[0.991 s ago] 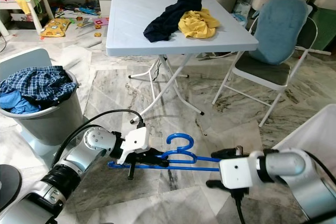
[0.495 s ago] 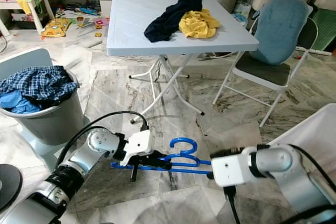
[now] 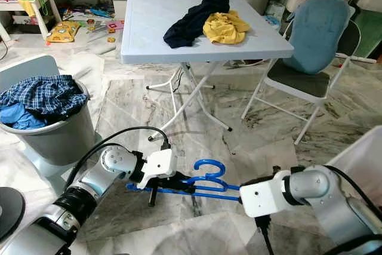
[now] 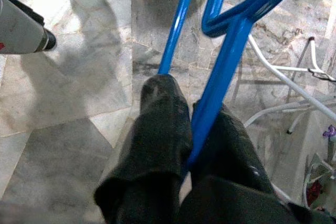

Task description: Hang hanger

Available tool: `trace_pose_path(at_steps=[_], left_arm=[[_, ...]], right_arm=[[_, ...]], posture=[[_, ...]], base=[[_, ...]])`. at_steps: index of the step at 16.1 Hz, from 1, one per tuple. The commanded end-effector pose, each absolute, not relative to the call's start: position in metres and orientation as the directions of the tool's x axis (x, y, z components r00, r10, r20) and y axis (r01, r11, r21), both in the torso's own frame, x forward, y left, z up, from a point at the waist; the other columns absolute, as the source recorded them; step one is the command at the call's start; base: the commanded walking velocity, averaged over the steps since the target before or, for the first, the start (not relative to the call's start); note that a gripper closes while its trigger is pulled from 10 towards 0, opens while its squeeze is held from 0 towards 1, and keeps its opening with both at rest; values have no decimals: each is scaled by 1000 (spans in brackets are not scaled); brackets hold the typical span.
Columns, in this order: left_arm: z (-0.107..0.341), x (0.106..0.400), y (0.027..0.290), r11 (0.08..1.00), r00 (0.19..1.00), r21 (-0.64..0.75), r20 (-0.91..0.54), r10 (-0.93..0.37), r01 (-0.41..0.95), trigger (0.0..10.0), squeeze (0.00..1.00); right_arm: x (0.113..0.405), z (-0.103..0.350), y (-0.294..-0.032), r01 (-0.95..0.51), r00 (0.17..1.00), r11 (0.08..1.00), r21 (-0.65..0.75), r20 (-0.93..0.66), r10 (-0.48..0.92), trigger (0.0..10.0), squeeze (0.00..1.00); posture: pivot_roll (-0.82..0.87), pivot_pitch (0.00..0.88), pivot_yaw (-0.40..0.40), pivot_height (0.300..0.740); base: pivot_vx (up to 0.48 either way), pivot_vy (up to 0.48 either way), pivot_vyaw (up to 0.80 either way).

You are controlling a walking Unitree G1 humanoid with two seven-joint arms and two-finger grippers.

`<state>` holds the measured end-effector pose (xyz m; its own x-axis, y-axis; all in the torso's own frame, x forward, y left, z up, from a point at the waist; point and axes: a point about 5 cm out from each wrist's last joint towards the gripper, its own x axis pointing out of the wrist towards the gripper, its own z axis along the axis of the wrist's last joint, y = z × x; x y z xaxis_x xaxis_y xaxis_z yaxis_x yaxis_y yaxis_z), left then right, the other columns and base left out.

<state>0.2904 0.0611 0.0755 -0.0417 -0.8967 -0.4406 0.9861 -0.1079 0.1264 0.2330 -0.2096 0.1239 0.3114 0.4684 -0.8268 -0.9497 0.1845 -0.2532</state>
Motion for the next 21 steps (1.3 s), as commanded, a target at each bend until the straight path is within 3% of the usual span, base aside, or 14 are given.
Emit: trace_pose_path(at_steps=[1,7,8,14,17,21], left_arm=[[82,295,57,-118,-33,164,-445,-895,979,10000,0],[82,295,56,-116,-37,154,-439,-898,981,10000,0],[82,295,55,-104,-35,142,-424,-905,984,10000,1000],[91,300,48,-55,16,185,-363,-932,981,10000,1000],[103,308,52,-13,73,245,-338,-938,969,10000,1000],[99,310,72,77,159,251,-327,-931,965,10000,1000]], right_arm=[[233,125,-206,-955,297,164,-248,-830,472,0,0],[234,123,-205,-955,297,162,-249,-830,473,0,0],[235,122,-205,-952,306,167,-257,-827,472,0,0],[247,116,-217,-911,411,221,-350,-818,402,0,0],[258,111,-228,-861,504,269,-431,-790,348,0,0],[266,104,-241,-768,619,433,-472,-723,308,0,0]], posture=[[22,0,-82,740],[22,0,-85,740],[21,0,-84,740],[16,0,-91,740],[15,0,-91,740],[18,0,-88,740]], base=[[0,0,0],[0,0,0],[0,0,0],[0,0,0],[0,0,0],[0,0,0]])
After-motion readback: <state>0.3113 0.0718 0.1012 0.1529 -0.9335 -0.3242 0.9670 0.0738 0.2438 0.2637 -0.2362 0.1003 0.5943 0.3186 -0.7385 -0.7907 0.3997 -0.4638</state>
